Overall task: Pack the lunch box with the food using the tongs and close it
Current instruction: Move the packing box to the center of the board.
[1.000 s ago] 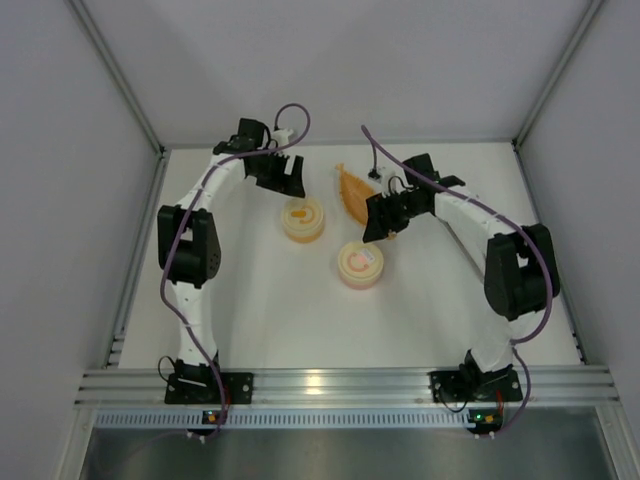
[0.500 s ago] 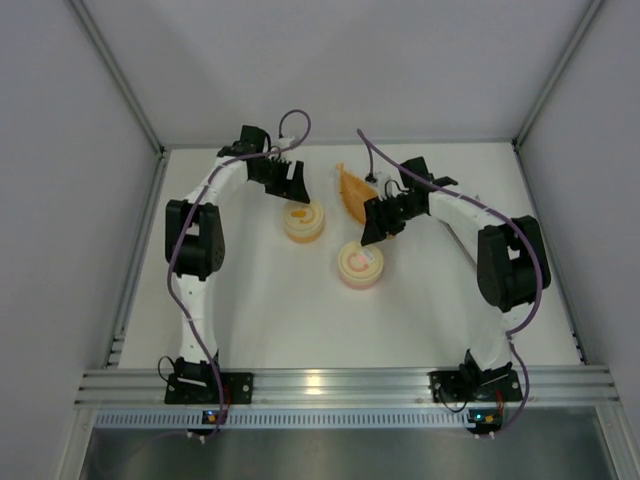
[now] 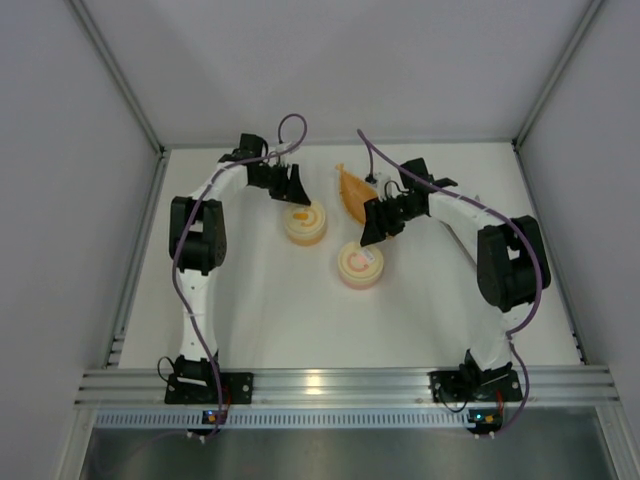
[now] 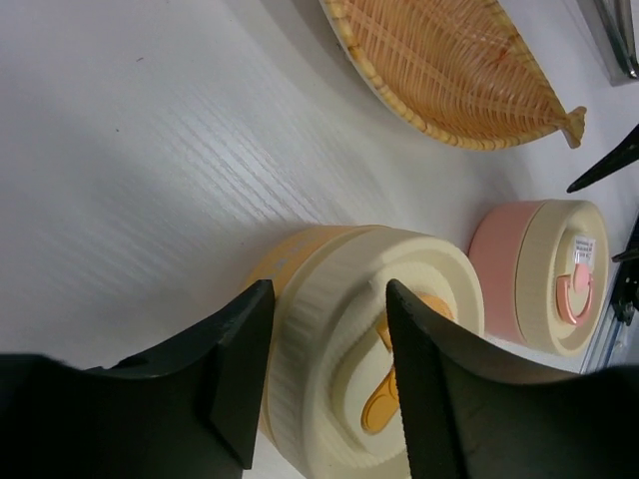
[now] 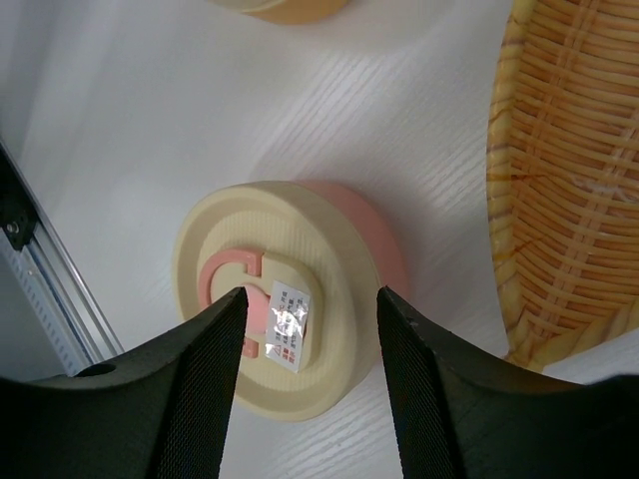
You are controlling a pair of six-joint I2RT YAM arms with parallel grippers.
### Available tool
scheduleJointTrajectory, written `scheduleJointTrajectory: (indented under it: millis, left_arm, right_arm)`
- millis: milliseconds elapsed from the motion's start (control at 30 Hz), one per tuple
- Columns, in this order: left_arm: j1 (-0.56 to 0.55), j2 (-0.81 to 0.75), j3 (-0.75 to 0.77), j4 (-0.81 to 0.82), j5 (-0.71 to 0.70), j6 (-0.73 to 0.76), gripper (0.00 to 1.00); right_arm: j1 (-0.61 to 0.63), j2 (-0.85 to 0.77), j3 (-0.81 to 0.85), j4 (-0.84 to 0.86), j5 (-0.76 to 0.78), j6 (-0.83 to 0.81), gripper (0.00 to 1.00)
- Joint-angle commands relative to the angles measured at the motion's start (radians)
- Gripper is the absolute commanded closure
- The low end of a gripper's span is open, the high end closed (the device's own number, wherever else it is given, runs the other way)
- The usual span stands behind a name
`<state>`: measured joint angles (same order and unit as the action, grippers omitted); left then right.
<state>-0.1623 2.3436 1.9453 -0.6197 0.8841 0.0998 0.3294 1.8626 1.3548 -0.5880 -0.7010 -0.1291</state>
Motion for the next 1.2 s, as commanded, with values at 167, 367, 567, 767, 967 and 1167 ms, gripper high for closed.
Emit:
scheduleJointTrajectory:
  millis: [167,367,567,767,967,1167]
  left_arm:
    - [0.0,-0.084,-0.176,-0.052,0.125,0.159,0.59]
    - [-0.003,-0.208,-0.393,-0.083,0.13,0.212,0.63]
    - [-0.025,-0.362,-0.56,-0.126,0.089,0.308,0.64]
    - [-0.037,-0.426,-0.654,-0.155,0.07,0.365,0.64]
    - [-0.037,-0.471,-0.687,-0.045,0.059,0.269,0.53]
    - [-0.046,-0.434,-0.64,-0.041,0.059,0.261,0.51]
  right_arm:
    - [-0.009,-0.011,0.007,0.036,-0.046,0.003,0.46]
    - [-0.009,-0.034,-0.02,0.036,-0.049,0.0,0.46]
    - [-0.01,-0.039,-0.029,0.051,-0.035,-0.014,0.46]
    - [-0.01,-0.014,0.006,0.054,-0.038,-0.012,0.46]
    - [-0.004,0.007,-0.019,0.063,-0.052,-0.015,0.49]
    - [0.014,0.013,-0.057,0.07,-0.061,-0.018,0.53]
